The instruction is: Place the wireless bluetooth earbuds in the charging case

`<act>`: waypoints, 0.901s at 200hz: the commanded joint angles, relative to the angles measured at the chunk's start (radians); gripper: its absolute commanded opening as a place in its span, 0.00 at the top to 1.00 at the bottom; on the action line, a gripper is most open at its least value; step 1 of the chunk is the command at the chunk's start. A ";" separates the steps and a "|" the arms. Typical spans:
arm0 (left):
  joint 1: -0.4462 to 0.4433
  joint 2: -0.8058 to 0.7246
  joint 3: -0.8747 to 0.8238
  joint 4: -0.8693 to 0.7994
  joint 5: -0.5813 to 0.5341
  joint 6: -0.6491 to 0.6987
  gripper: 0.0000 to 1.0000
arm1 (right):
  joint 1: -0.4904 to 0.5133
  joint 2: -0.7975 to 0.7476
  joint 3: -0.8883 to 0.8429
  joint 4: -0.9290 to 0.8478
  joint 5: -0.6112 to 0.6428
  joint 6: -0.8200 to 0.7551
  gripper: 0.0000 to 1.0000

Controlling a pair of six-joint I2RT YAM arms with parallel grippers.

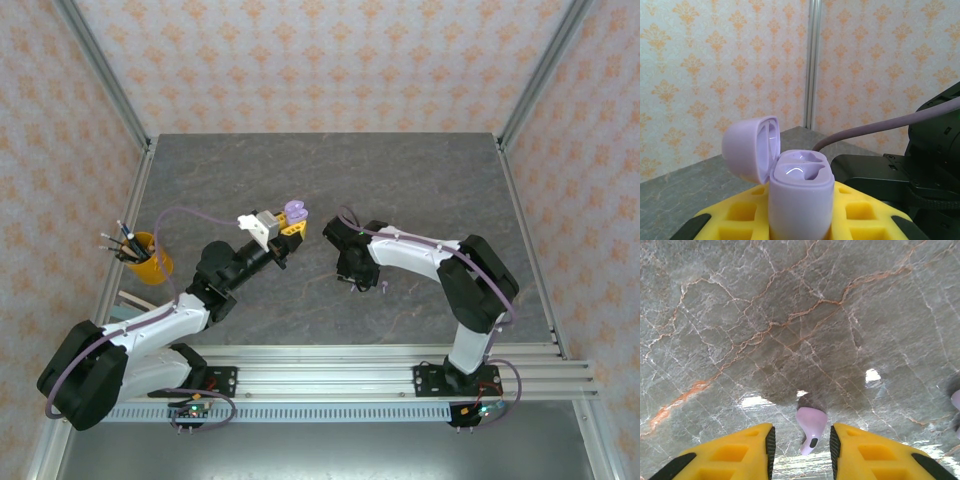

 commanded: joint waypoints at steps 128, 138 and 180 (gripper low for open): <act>-0.007 -0.024 0.035 -0.004 0.013 -0.003 1.00 | 0.003 0.050 -0.034 0.007 0.029 0.021 0.66; -0.008 -0.025 0.035 -0.004 0.014 -0.004 1.00 | 0.003 0.054 -0.033 0.009 0.028 0.022 0.66; -0.007 -0.023 0.038 -0.005 0.016 -0.006 1.00 | 0.000 0.058 -0.035 0.018 0.026 0.024 0.71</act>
